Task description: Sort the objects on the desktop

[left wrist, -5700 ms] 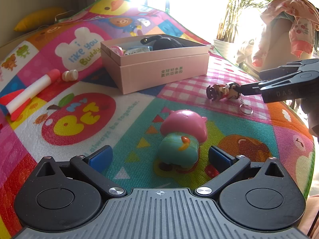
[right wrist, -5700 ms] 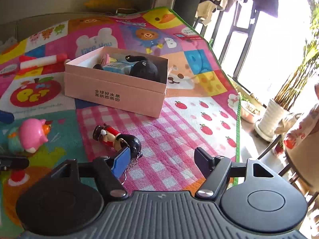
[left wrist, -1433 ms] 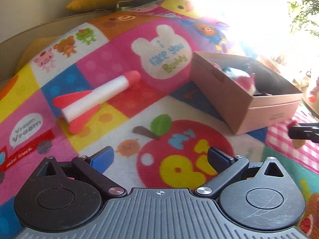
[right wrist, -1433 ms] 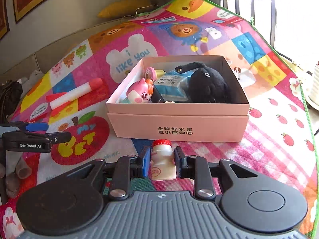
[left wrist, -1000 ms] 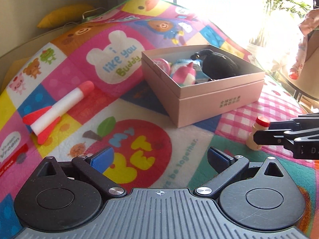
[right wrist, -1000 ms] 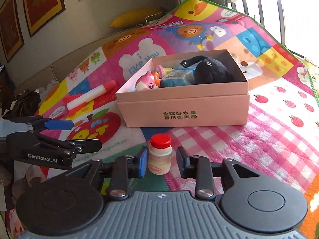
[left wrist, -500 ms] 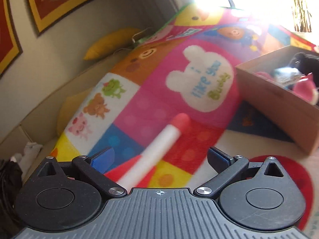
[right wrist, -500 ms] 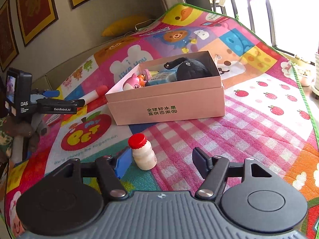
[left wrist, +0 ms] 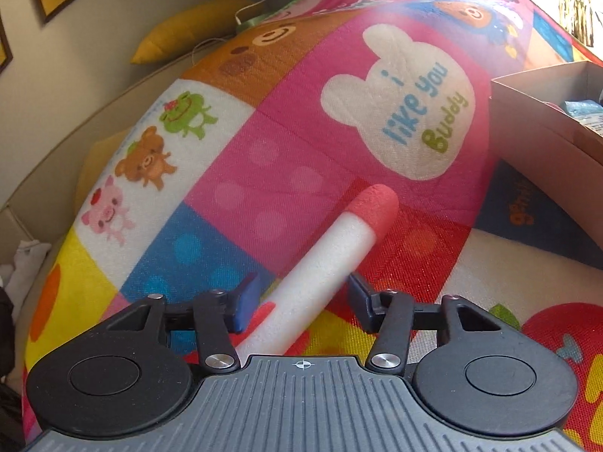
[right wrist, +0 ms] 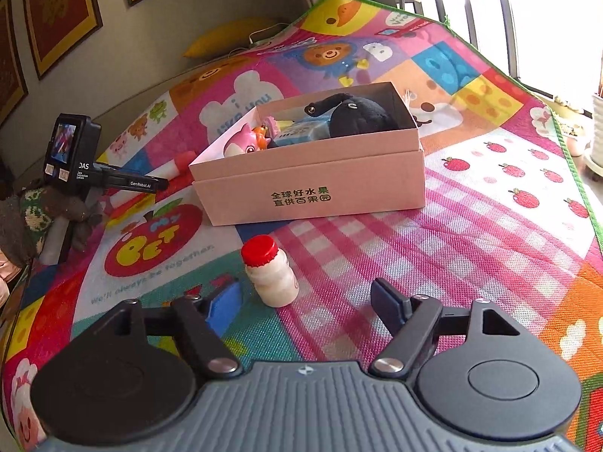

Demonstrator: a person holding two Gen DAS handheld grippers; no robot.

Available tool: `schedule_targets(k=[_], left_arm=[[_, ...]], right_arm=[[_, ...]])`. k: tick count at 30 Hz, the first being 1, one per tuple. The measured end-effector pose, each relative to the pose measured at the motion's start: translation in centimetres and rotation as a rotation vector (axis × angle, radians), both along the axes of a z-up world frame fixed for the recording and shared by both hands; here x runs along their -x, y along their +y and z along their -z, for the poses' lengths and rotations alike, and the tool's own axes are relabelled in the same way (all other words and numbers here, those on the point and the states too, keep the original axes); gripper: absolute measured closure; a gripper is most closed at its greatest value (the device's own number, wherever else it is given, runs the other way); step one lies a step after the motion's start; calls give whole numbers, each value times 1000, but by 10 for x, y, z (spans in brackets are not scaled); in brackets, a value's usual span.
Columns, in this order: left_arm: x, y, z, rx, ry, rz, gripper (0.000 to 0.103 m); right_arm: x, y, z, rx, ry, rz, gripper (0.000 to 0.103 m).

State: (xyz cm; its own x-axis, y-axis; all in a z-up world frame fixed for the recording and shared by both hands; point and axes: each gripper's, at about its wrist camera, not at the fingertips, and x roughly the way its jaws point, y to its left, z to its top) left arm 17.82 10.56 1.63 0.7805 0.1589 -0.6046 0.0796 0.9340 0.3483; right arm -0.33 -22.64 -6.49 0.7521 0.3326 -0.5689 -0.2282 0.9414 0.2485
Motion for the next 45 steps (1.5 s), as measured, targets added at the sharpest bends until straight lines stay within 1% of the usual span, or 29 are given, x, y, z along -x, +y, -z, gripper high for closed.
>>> schedule_targets(k=[1, 2, 3, 4, 6, 10, 14, 18, 19, 21, 22, 23, 24, 25, 26, 28, 30, 31, 32, 33, 34, 35, 36, 37, 38, 40, 41, 45], left_arm=[[4, -1, -2, 1, -7, -6, 52], [10, -2, -6, 11, -12, -3, 62], [18, -4, -12, 38, -13, 8, 69], [29, -7, -18, 71, -17, 17, 72], [54, -14, -30, 125, -30, 47, 72], [122, -46, -45, 200, -42, 159, 72], [169, -83, -41, 287, 9, 289, 72], [194, -114, -32, 330, 66, 370, 68], [198, -119, -30, 344, 77, 379, 67], [206, -126, -26, 350, 81, 384, 57], [208, -129, -25, 346, 76, 388, 47], [211, -130, -24, 337, 67, 393, 40], [212, -132, -23, 329, 62, 394, 36], [212, -133, -22, 326, 63, 393, 30], [212, -134, -20, 329, 71, 392, 27], [211, -136, -17, 336, 90, 391, 25], [209, -137, -12, 337, 101, 389, 19], [209, -139, -10, 332, 99, 384, 13], [209, -140, -9, 322, 91, 376, 8], [209, -142, -7, 306, 77, 369, 7], [210, -144, -5, 277, 61, 362, 7], [210, -146, -3, 250, 49, 351, 7], [209, -147, 0, 234, 47, 339, 6], [207, -147, 2, 229, 54, 331, 6], [205, -146, 3, 234, 67, 326, 6], [204, -143, 6, 254, 90, 324, 4], [204, -141, 7, 266, 97, 321, 3], [198, -139, 9, 341, 127, 318, 3]], right_arm=[[0, -1, 0, -1, -1, 4, 28], [1, -1, 0, -2, -2, 10, 28], [1, -2, 0, -5, -3, 18, 28], [1, -3, 0, -7, -3, 24, 28], [1, -5, 0, -15, -2, 32, 27], [1, -5, 0, -13, -4, 41, 24], [1, -4, 0, 0, -2, 55, 21], [2, -3, -1, 13, -4, 73, 20], [3, -4, -1, 13, -6, 78, 19], [4, -5, -1, 11, -7, 86, 19], [4, -5, -1, 14, -6, 89, 18], [4, -4, -2, 20, -5, 91, 18], [5, -3, -4, 29, -8, 86, 18], [6, -2, -5, 37, -15, 76, 17], [8, 0, -7, 50, -25, 65, 16], [10, 6, -10, 82, -47, 48, 15], [10, 11, -14, 107, -64, 35, 15], [10, 15, -15, 120, -67, 24, 16], [8, 19, -16, 133, -65, 10, 18], [6, 23, -16, 146, -61, -7, 24], [3, 27, -16, 158, -59, -23, 32], [1, 31, -15, 170, -55, -36, 36], [-2, 36, -14, 186, -50, -49, 44], [-5, 39, -12, 198, -45, -52, 52], [-8, 42, -11, 208, -40, -49, 56], [-12, 44, -9, 214, -26, -48, 77], [-13, 43, -10, 206, -24, -44, 78], [-7, 33, -11, 195, -41, -6, 78]])
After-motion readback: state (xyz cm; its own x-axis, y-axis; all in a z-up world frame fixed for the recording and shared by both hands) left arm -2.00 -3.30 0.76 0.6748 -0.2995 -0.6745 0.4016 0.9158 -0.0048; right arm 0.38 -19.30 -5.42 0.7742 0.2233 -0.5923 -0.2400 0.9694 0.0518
